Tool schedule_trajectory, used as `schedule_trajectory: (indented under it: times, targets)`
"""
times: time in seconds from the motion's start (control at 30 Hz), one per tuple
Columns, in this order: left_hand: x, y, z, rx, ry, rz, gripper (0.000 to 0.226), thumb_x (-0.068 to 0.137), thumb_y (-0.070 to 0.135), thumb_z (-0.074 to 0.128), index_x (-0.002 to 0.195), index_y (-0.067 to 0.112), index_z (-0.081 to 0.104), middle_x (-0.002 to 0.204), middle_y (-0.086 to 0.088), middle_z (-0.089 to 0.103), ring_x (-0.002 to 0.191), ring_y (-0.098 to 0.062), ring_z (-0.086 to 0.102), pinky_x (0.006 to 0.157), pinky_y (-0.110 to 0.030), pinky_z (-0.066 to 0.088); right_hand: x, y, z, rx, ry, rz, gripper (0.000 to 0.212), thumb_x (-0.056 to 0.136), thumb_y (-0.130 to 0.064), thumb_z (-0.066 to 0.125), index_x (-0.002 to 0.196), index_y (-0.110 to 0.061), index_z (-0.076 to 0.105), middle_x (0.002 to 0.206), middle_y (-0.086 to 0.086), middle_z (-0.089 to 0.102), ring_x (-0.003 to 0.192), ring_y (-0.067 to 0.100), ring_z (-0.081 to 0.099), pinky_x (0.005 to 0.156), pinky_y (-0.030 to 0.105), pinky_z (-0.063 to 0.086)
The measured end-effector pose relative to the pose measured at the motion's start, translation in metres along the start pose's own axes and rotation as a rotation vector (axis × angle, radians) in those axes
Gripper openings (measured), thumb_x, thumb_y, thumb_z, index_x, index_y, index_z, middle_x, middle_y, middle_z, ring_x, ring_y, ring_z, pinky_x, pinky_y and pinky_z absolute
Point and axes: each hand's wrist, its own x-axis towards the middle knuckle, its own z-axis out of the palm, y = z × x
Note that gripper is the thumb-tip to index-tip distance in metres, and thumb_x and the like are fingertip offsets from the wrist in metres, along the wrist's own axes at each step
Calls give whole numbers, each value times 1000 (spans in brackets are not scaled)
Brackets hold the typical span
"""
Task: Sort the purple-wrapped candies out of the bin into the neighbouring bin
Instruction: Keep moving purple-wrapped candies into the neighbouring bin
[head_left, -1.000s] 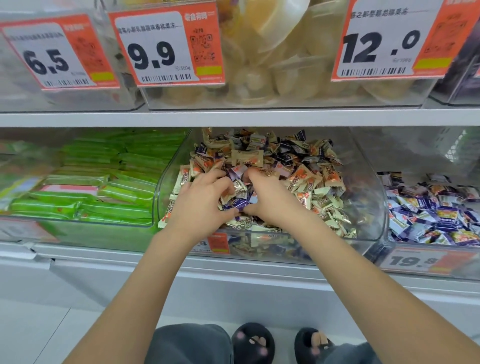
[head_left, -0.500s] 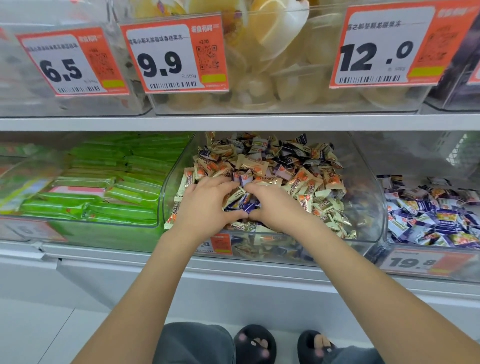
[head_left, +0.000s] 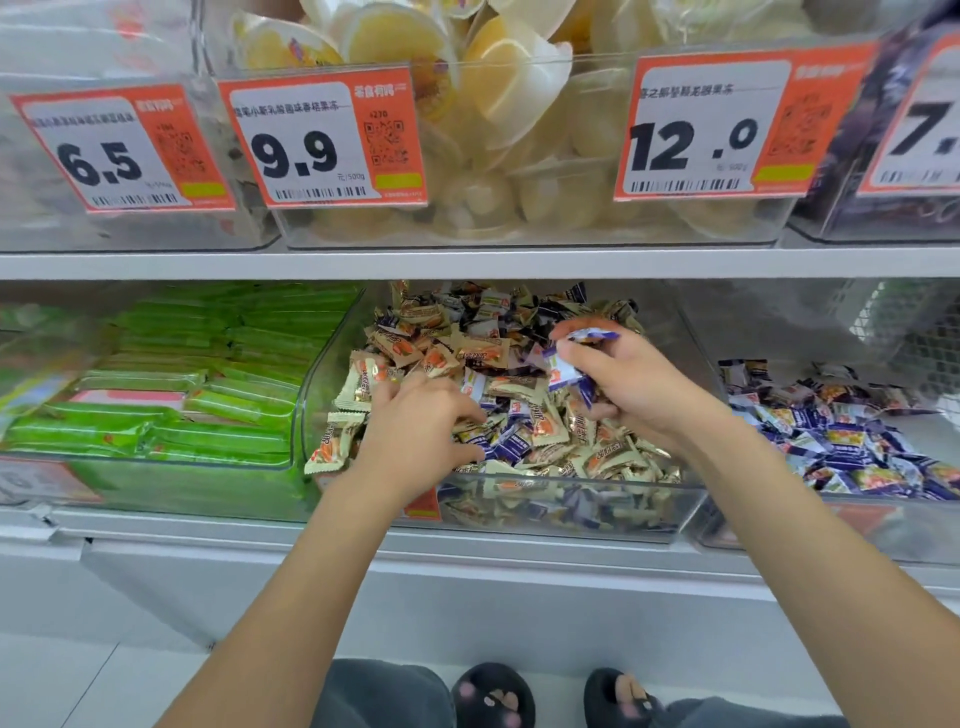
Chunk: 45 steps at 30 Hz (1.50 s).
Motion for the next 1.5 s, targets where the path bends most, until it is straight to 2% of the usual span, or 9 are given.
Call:
schedule_trajectory:
  times: [0.23, 0.37, 0.7, 0.83, 0.9, 1.0, 1.1, 1.27, 1.5]
  targets:
    - [12, 12, -1, 106, -186, -26, 40, 81, 46, 67, 119, 47, 54, 129, 5, 45, 125, -20, 35, 98, -48, 22, -33, -15, -83, 77, 314, -148, 23, 96, -13, 51, 73, -16, 49, 63, 5, 27, 48, 15, 24, 37, 18, 25]
    - [16, 17, -2, 144, -211, -28, 26, 80, 43, 69, 104, 42, 58, 127, 3, 45, 124, -22, 36, 102, -51, 22, -57, 7, -123, -361, 603, -30, 3, 95, -26, 54, 96, -24, 56, 74, -1, 52, 61, 13, 46, 53, 31, 49]
    - [19, 10, -11, 58, -338, -43, 36, 77, 31, 76, 108, 38, 59, 130, 0, 40, 118, -27, 46, 97, -47, 42, -83, 15, -151, -414, 358, 177, 31, 95, -14, 54, 117, -36, 58, 126, 3, 56, 117, 16, 53, 101, 40, 44]
    - [19, 12, -7, 101, -294, -77, 25, 80, 32, 72, 99, 32, 57, 131, -3, 41, 119, -29, 44, 100, -51, 36, -84, 6, -145, -446, 426, 52, 53, 91, 14, 36, 107, -29, 63, 122, 8, 63, 112, 20, 58, 93, 34, 46]
    - [16, 15, -5, 148, -160, -97, 24, 81, 42, 68, 98, 31, 54, 129, -2, 43, 118, -27, 40, 97, -49, 32, -83, 1, -137, -518, 506, -8, 50, 91, 12, 38, 100, -29, 66, 115, 4, 67, 102, 29, 63, 87, 44, 52]
    - [9, 29, -7, 67, 179, -58, 27, 80, 48, 66, 96, 28, 57, 119, 4, 53, 114, -24, 40, 92, -44, 30, -83, -11, -104, -584, 647, -215, 40, 88, 1, 49, 84, -36, 66, 90, -13, 69, 68, -4, 59, 56, 15, 48]
    - [3, 51, -15, -330, 389, 16, 25, 78, 41, 72, 89, 23, 57, 93, 16, 62, 87, -12, 58, 78, -35, 45, -82, -17, -49, -532, 521, -427, 22, 86, -12, 59, 90, -32, 65, 79, -13, 65, 65, 0, 56, 59, 10, 45]
    - [-7, 85, -19, -782, 303, 128, 26, 73, 5, 74, 83, 22, 57, 72, 12, 59, 59, 0, 52, 54, -10, 42, -69, -6, 7, -606, 117, -289, 18, 89, -29, 63, 107, -30, 61, 85, -15, 62, 65, -7, 56, 56, 7, 42]
    - [-1, 47, -10, -558, 77, -36, 41, 74, 20, 79, 104, 29, 52, 96, 9, 57, 76, -7, 58, 64, -18, 51, -75, -12, -62, -725, 721, -265, 8, 95, -26, 54, 96, -21, 60, 82, 0, 67, 75, 15, 62, 60, 20, 45]
